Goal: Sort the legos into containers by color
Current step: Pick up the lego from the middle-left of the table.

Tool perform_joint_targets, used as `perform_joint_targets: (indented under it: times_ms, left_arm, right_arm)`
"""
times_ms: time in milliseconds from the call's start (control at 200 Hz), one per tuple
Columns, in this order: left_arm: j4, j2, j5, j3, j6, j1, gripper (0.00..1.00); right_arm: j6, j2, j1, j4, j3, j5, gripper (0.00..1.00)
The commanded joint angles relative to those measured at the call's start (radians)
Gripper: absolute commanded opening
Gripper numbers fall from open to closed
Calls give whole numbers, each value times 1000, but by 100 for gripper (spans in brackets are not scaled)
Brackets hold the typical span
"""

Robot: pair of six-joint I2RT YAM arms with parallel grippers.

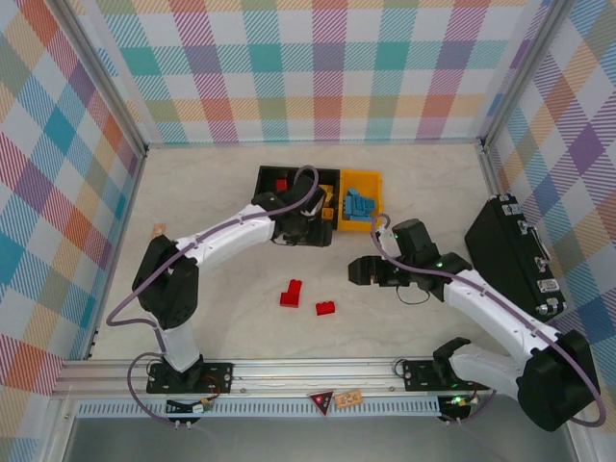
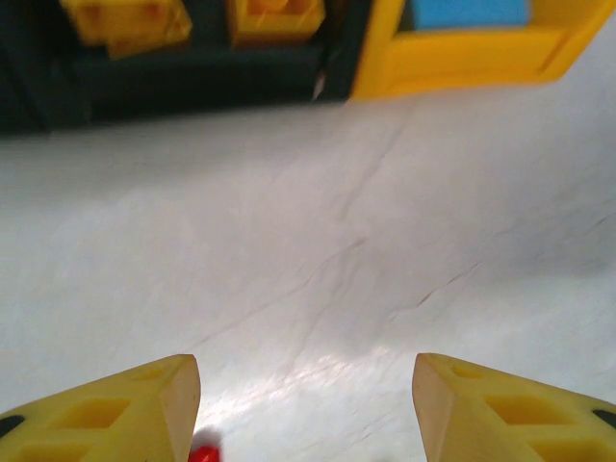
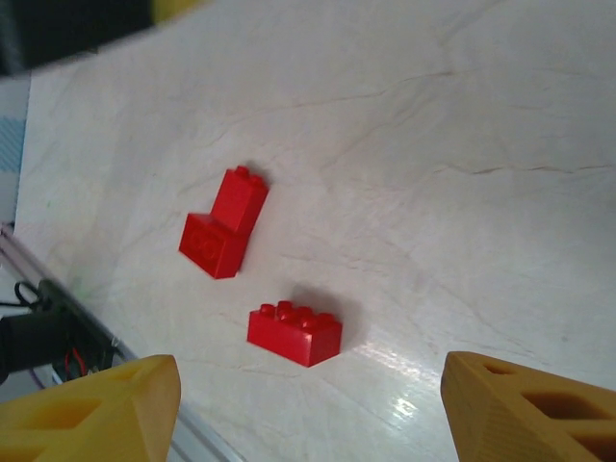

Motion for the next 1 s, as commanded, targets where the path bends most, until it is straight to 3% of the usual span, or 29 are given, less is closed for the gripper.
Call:
perform_joint_targets:
  times_ms: [0, 210, 555, 800, 895, 995]
  left_arm:
    - [-65, -73, -27, -74, 0, 14, 60]
    - [-112, -80, -47, -166, -22, 14, 64]
    - [-48, -8, 44, -262, -85, 9, 65]
    - [-48, 40, 40, -272, -97, -16, 65]
    - [-39, 62, 35, -279, -101, -21, 61]
    - [-36, 76, 21, -277, -104, -23, 48]
  right_arm:
    - [-44, 8, 33, 34, 17, -35, 72]
    - [-35, 44, 66, 61, 3, -33, 72]
    - [-18, 49, 87, 82, -20, -31, 72]
    - [-10, 57, 88, 100, -32, -22, 72]
    - [-7, 63, 88, 108, -35, -17, 72]
    - [-6, 68, 88, 114, -37, -16, 72]
